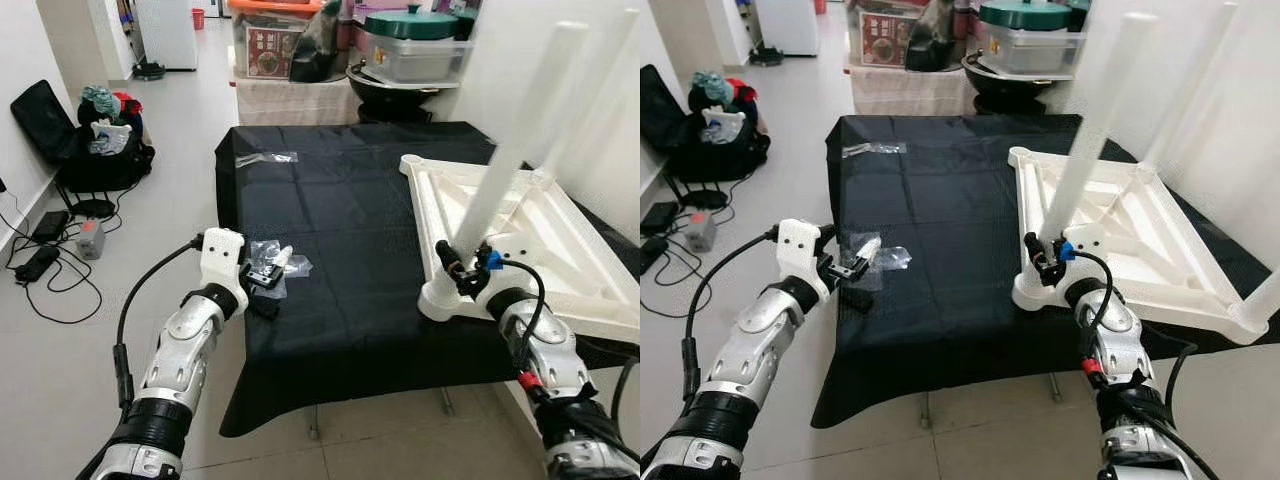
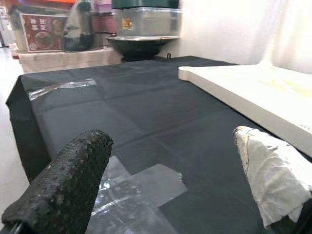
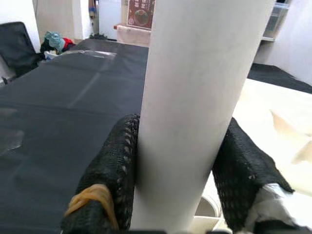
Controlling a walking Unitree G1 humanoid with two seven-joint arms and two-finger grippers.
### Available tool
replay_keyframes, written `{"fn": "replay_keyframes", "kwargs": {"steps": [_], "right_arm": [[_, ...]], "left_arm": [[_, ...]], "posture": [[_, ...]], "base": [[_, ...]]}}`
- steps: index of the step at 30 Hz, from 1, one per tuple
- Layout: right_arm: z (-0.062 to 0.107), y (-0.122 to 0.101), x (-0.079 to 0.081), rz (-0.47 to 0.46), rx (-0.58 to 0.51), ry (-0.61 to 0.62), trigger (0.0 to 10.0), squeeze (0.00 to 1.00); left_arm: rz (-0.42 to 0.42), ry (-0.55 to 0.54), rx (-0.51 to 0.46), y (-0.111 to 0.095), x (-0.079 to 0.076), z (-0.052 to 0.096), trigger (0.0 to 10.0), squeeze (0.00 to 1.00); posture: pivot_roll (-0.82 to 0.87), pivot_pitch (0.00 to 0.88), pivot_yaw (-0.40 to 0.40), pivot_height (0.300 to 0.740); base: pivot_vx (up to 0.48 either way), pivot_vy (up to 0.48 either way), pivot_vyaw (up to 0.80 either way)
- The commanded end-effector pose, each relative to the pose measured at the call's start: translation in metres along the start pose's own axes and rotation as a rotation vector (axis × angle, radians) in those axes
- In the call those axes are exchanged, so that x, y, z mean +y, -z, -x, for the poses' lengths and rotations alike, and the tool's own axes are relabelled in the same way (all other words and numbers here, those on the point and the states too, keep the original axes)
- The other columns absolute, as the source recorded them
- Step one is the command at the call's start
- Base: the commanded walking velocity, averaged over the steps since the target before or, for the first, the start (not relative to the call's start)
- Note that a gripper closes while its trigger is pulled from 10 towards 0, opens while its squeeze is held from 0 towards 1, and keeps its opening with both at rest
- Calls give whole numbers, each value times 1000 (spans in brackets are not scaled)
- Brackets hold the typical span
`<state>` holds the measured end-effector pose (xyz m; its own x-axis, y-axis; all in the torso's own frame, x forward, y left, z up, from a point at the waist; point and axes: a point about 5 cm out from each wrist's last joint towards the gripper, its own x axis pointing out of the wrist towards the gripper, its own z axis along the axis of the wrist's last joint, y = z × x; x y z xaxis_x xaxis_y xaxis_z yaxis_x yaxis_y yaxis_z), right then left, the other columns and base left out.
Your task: Building children table
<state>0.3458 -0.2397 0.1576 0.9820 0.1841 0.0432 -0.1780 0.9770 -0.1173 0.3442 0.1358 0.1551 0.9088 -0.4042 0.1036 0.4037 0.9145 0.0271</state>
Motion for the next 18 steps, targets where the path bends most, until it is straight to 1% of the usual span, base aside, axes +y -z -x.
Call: {"fn": "replay_keyframes", "kwargs": {"steps": [1,2,3,4,5,6,7,8,9,11,12,13,14,15,16,17,18], "right_arm": [[0,20,-11,37,120,214,0,0],[0,20,-11,37,120,214,0,0],[3,28,-23,48,182,422,0,0],[3,28,-23,48,182,422,0,0],[15,38,-36,22,241,725,0,0],[15,38,-36,22,241,725,0,0],[28,48,-36,-17,291,949,0,0],[28,48,-36,-17,291,949,0,0],[35,52,-30,-37,305,1051,0,0],[35,52,-30,-37,305,1051,0,0],[40,53,-22,-45,304,1107,0,0],[40,53,-22,-45,304,1107,0,0],[35,50,-2,-54,296,1045,0,0],[31,48,13,-63,294,982,0,0],[31,48,13,-63,294,982,0,0],[21,45,29,-77,289,864,7569,0],[21,45,29,-77,289,864,7569,0]], "left_arm": [[-3,5,12,2,2,1,10000,0],[-3,5,12,2,2,1,10000,0],[-7,1,14,1,4,1,10000,0],[-7,1,14,1,4,1,10000,0],[-11,-4,16,1,7,0,10000,0],[-11,-4,16,1,7,0,10000,0],[-13,-9,19,1,7,-1,10000,0],[-13,-9,19,1,7,-1,10000,0],[-12,-10,20,2,6,-3,10000,0],[-12,-10,20,2,6,-3,10000,0],[-9,-2,17,1,2,-4,10000,0],[-9,-2,17,1,2,-4,10000,0],[-10,1,16,1,2,-4,10000,0],[-12,-1,16,1,3,-3,10000,0],[-12,-1,16,1,3,-3,10000,0],[-14,-12,18,1,5,-2,10000,0],[-14,-12,18,1,5,-2,10000,0]], "posture": [[-18,0,-63,740],[-18,0,-63,740],[-20,0,-62,740],[-20,0,-62,740],[-31,0,-55,740],[-31,0,-55,740],[-33,0,-47,740],[-33,0,-47,740],[-32,0,-41,740],[-32,0,-41,740],[-25,0,-44,740],[-25,0,-44,740],[-19,0,-49,740],[-19,0,-51,740],[-19,0,-51,740],[-20,0,-53,740],[-20,0,-53,740]], "base": [[0,0,0],[0,0,0],[0,0,0],[0,0,0],[0,0,0],[0,0,0],[0,0,0],[0,0,0],[0,0,0],[0,0,0],[0,0,0],[0,0,0],[0,0,0],[0,0,0],[0,0,0],[0,0,0],[0,0,0]]}}
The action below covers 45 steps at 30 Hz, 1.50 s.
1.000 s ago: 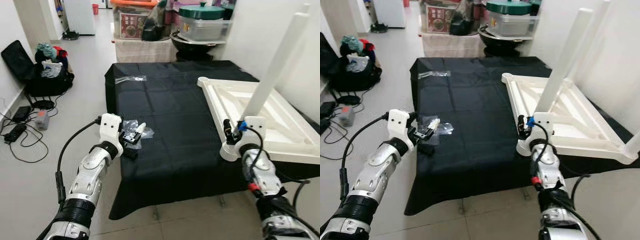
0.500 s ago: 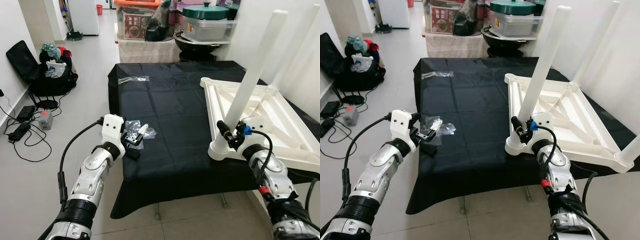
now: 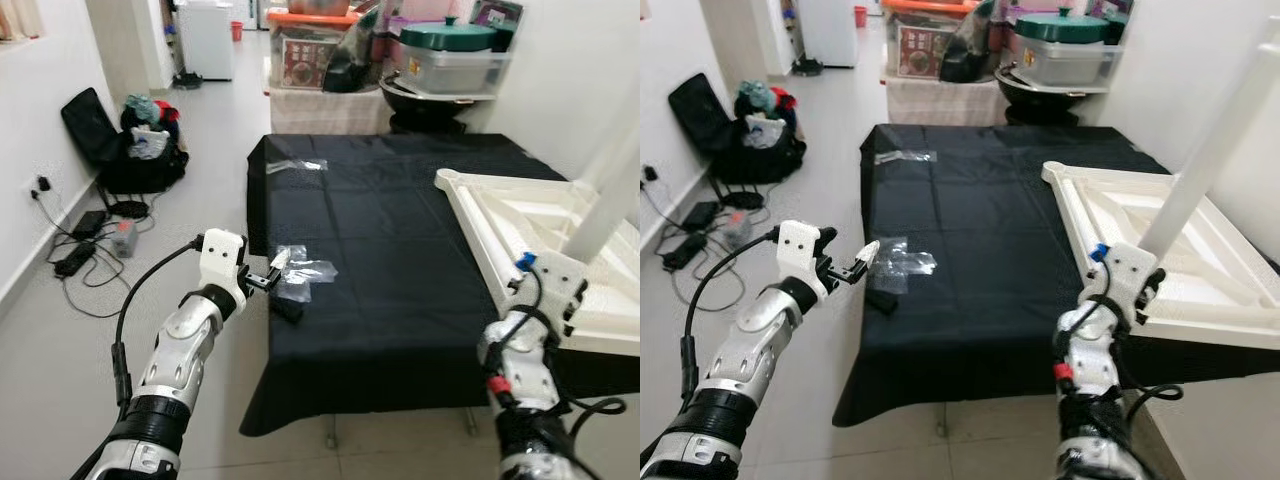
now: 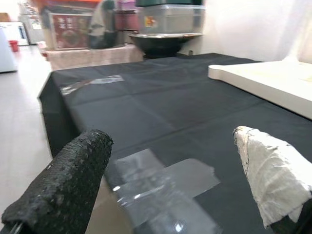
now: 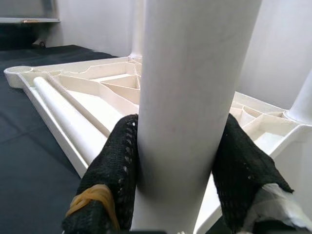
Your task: Building children table
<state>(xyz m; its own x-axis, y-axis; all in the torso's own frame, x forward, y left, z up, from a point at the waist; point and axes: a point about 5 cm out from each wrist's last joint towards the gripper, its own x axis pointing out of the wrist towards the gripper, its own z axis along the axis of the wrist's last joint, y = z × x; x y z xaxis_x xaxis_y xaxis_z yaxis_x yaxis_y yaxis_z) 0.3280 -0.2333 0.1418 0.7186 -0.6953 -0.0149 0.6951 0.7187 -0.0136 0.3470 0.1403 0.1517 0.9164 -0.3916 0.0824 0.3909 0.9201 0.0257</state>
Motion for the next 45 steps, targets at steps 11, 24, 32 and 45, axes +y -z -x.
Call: {"fn": "replay_keyframes", "kwargs": {"steps": [11,24,32,45], "right_arm": [[-10,3,22,52,8,-573,10000,0],[11,25,34,225,-12,-900,0,0],[-11,45,8,225,101,-478,0,0],[-19,23,-11,39,46,-138,10000,1000]], "left_arm": [[-3,14,-5,-1,-2,-1,10000,0],[-15,14,-8,-1,0,-3,10000,0],[-28,30,-10,-2,-1,-2,10000,0],[-22,48,-5,0,-6,-3,10000,0]], "posture": [[-23,0,-58,740],[-19,0,-58,740],[-5,0,-55,740],[-23,0,-42,740]], "base": [[0,0,0],[0,0,0],[0,0,0],[0,0,0]]}}
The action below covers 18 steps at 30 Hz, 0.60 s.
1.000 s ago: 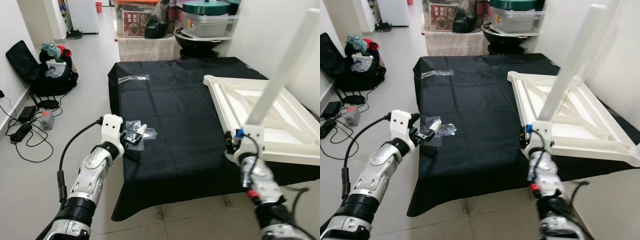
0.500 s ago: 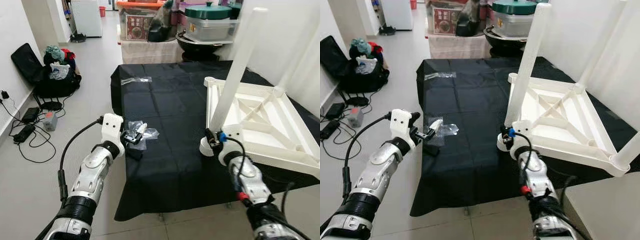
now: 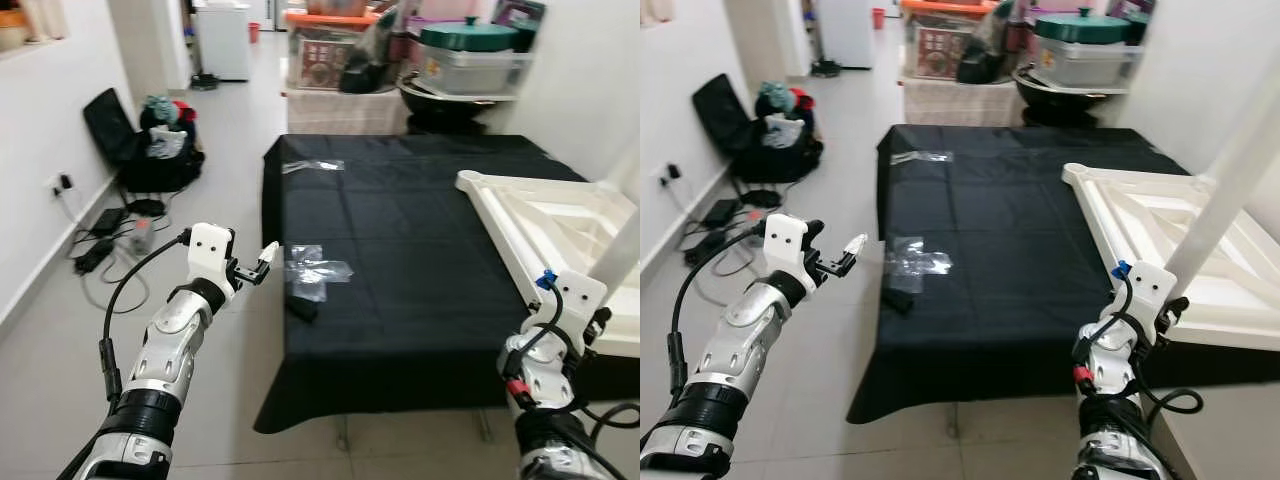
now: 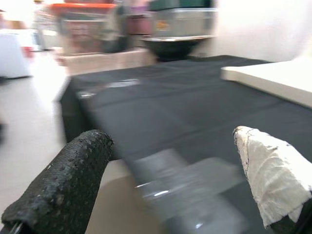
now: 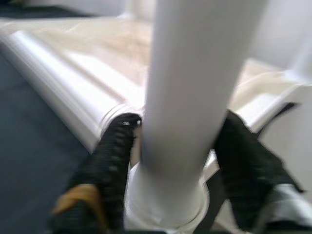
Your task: Building children table
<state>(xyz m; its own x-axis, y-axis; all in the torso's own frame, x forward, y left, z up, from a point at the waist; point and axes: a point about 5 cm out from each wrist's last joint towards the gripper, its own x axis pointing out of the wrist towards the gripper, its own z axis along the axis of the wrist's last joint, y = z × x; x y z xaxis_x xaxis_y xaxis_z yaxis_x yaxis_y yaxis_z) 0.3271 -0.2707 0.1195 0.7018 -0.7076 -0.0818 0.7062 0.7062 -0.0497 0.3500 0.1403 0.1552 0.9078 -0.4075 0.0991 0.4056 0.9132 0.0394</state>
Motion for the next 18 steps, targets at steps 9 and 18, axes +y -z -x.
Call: {"fn": "replay_keyframes", "kwargs": {"steps": [9,18], "right_arm": [[26,-22,51,30,-134,-820,10000,0],[24,-26,43,245,-197,-1021,10000,0]], "left_arm": [[-13,12,18,4,3,4,10000,0],[-1,28,11,4,-7,-1,10000,0]], "posture": [[-29,0,-52,740],[-28,0,-57,740]], "base": [[0,0,0],[0,0,0]]}}
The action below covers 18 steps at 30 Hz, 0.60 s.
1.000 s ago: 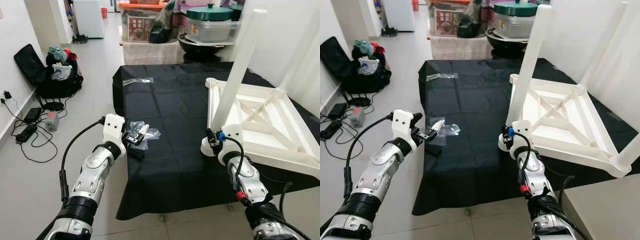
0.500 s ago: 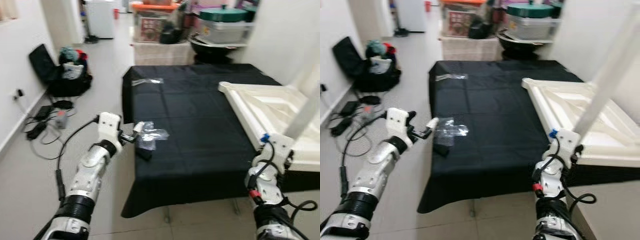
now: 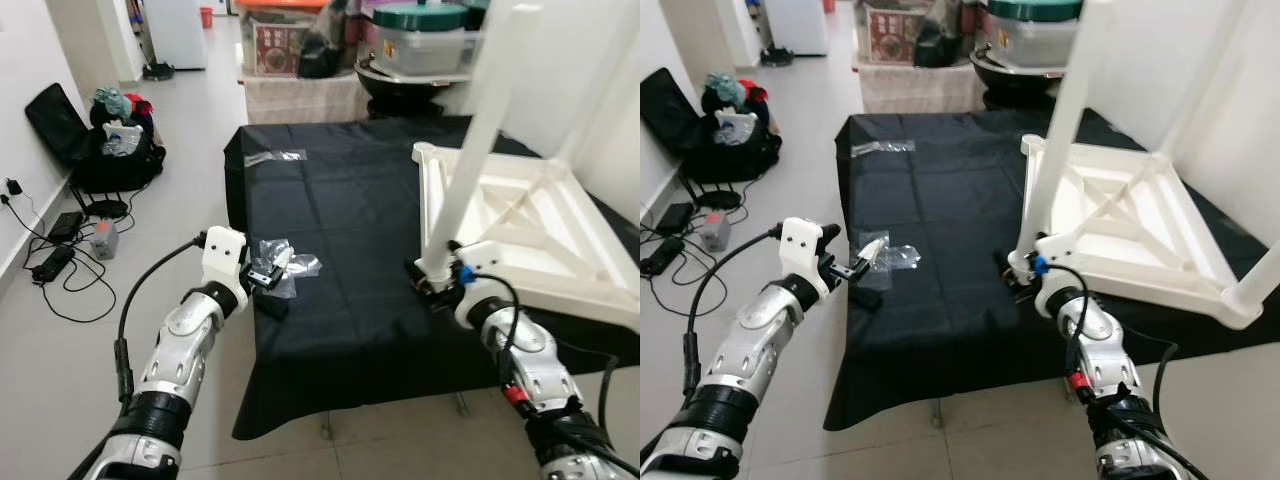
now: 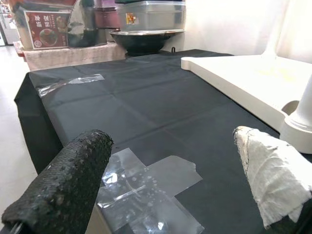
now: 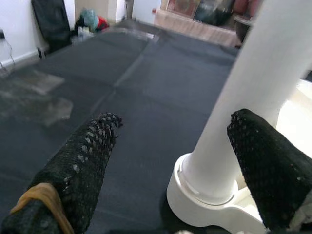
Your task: Building children table
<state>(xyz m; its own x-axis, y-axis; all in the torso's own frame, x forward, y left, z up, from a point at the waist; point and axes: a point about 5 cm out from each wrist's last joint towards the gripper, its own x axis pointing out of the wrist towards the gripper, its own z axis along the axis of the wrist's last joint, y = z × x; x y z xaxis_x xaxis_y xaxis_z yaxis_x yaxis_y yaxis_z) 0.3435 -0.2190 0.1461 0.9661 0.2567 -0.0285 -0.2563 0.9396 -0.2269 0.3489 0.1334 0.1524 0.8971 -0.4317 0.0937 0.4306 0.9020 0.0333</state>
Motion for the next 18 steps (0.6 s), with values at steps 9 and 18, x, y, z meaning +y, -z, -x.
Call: {"fn": "replay_keyframes", "kwargs": {"steps": [9,18], "right_arm": [[24,42,-63,-86,312,785,0,0],[56,36,-55,-307,259,1246,0,0]], "left_arm": [[-20,-13,13,3,5,6,10000,0],[-22,-11,27,7,3,9,10000,0]], "posture": [[-28,0,-68,740],[-18,0,-62,740]], "base": [[0,0,0],[0,0,0]]}}
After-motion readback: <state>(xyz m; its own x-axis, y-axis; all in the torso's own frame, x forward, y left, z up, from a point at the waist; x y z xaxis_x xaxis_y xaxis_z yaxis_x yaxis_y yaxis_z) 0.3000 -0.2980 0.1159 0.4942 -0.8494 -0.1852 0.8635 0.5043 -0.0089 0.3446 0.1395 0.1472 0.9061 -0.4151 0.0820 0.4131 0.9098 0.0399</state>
